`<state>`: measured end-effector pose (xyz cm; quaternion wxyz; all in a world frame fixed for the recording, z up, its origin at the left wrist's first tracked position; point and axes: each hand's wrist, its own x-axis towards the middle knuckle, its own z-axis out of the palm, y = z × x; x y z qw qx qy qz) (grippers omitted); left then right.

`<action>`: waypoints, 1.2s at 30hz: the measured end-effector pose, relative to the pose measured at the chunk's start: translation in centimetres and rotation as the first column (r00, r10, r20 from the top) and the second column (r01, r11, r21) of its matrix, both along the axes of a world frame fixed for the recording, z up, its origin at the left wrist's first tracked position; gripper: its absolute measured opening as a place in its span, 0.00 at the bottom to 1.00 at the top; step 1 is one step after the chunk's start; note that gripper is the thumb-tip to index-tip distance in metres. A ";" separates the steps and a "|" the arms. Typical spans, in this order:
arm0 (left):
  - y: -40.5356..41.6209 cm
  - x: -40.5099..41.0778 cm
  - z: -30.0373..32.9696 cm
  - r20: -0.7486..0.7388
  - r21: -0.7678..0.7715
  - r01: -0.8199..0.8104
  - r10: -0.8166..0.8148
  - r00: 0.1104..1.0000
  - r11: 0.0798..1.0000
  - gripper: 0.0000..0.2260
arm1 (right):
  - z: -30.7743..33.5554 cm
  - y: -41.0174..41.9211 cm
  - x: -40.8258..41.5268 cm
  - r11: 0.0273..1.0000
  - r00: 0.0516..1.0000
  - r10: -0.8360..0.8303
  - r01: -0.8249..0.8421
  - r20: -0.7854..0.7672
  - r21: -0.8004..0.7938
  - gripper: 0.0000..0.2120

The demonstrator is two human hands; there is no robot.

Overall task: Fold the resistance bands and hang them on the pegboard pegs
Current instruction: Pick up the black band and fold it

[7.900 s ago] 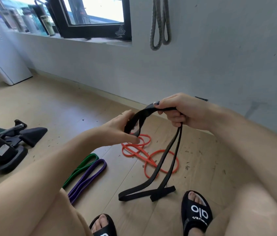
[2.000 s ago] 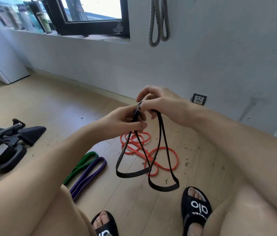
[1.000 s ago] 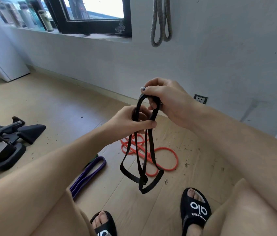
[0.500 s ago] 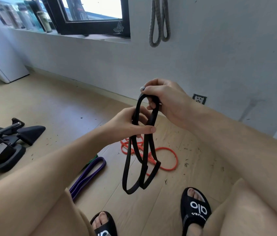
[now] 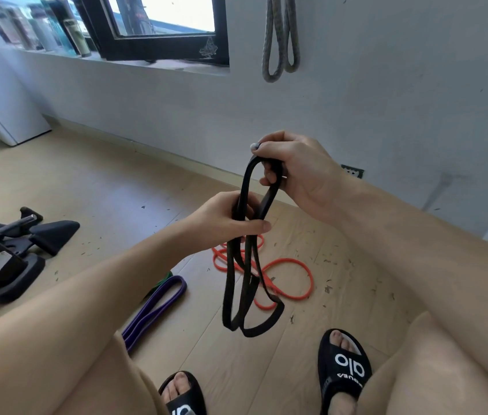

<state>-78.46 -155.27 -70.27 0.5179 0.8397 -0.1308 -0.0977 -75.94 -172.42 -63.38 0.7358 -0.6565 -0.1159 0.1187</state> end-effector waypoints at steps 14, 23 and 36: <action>0.8 0.4 -0.7 0.062 0.201 -0.021 0.009 0.998 0.979 0.06 | -0.2 -1.0 0.9 0.999 0.999 -0.048 0.048 -0.026 0.024 0.05; 1.3 0.0 0.9 0.072 0.199 -0.072 0.059 0.996 0.977 0.06 | -1.0 -2.7 2.1 0.998 0.996 -0.058 0.058 -0.061 -0.016 0.04; 0.7 -0.4 2.1 0.152 0.495 0.046 -0.139 0.979 0.868 0.08 | -1.4 -0.1 0.1 0.754 0.900 0.195 0.116 0.389 -0.646 0.14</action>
